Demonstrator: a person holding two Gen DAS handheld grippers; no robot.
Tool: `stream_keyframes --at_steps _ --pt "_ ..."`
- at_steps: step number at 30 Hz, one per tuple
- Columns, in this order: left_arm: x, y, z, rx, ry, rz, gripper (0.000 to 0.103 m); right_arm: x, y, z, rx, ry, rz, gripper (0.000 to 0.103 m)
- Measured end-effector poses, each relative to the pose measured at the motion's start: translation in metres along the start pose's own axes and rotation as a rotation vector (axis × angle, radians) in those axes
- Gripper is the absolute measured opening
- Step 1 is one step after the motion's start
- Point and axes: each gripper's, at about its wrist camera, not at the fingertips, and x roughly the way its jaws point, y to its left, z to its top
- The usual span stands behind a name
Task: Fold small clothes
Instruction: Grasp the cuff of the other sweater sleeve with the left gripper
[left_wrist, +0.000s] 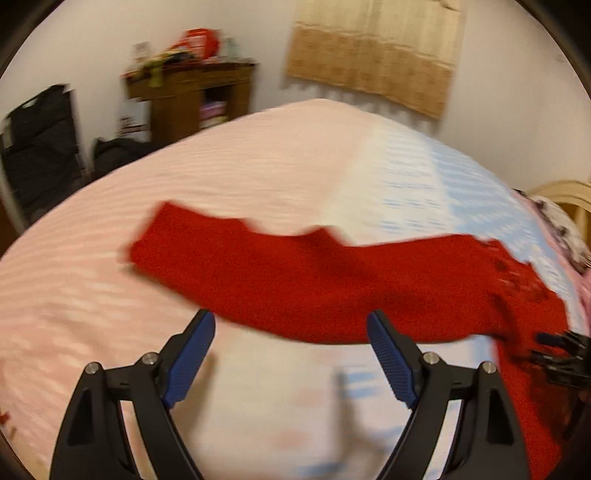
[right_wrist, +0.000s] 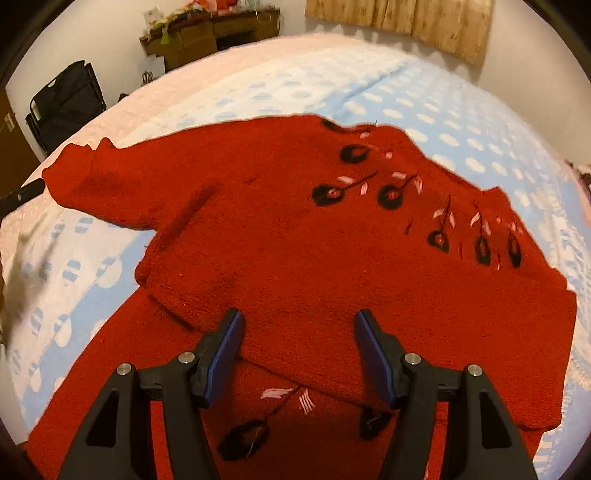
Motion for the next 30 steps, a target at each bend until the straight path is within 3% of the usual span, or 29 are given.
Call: stream_keyframes --at_steps 6,10,19,26,28,30 --pt "0.002 0.085 0.010 -0.163 -0.021 0.168 0.087 -0.019 0.006 -0.004 -0.001 -0.052 -0.022 0.064" --pt "0.009 0.104 0.017 -0.246 -0.030 0.163 0.087 -0.034 0.032 -0.013 -0.113 -0.085 -0.009 0.064" --pt "0.045 0.076 0.041 -0.227 0.024 0.071 0.087 -0.045 0.077 -0.034 -0.343 -0.115 -0.069 0.064" --pt "0.067 0.055 0.048 -0.158 0.078 0.039 0.074 -0.051 0.077 -0.041 -0.322 -0.100 -0.023 0.064" --pt "0.067 0.053 0.046 -0.141 0.084 0.031 0.057 -0.050 0.071 -0.041 -0.292 -0.092 -0.013 0.064" --pt "0.067 0.055 0.047 -0.148 0.104 0.021 0.015 -0.051 0.067 -0.041 -0.271 -0.090 -0.012 0.064"
